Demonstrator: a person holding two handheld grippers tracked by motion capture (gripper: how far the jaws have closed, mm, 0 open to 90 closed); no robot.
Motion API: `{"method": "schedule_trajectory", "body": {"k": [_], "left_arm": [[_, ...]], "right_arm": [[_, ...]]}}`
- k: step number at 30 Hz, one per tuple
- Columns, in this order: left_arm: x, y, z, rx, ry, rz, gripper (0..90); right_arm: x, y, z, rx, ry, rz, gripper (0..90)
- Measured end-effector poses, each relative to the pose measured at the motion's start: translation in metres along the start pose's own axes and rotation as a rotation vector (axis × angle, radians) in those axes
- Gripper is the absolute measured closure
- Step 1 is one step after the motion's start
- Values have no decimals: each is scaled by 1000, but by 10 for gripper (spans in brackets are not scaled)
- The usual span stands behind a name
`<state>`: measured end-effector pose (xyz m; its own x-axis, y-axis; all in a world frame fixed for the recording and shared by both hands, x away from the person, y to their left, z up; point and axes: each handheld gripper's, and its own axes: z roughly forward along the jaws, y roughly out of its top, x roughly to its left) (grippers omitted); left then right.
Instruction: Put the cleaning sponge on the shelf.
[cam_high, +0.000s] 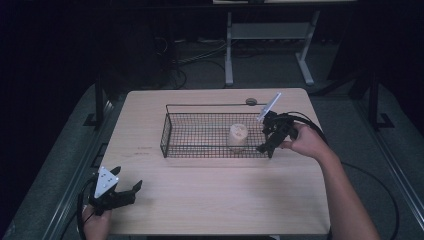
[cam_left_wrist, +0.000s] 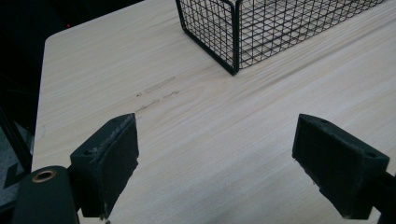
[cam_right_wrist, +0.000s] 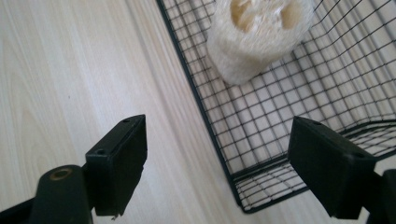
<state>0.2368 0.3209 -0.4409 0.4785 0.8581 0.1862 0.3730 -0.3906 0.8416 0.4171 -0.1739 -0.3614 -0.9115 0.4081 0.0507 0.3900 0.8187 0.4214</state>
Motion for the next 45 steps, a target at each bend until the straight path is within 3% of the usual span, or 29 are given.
{"method": "schedule_trajectory", "body": {"k": [11,31,45], "left_arm": [[0,0,0,3,-2,4,137],[-2,0,1,8,-4,11,137],[-3,0,2,9,-6,11,137]], "right_arm": [[13,-17,-1,25,-6,-10,195],[30,-48,4,21,-1,-8,200],[47,-64,3,5,-27,-30,200]]}}
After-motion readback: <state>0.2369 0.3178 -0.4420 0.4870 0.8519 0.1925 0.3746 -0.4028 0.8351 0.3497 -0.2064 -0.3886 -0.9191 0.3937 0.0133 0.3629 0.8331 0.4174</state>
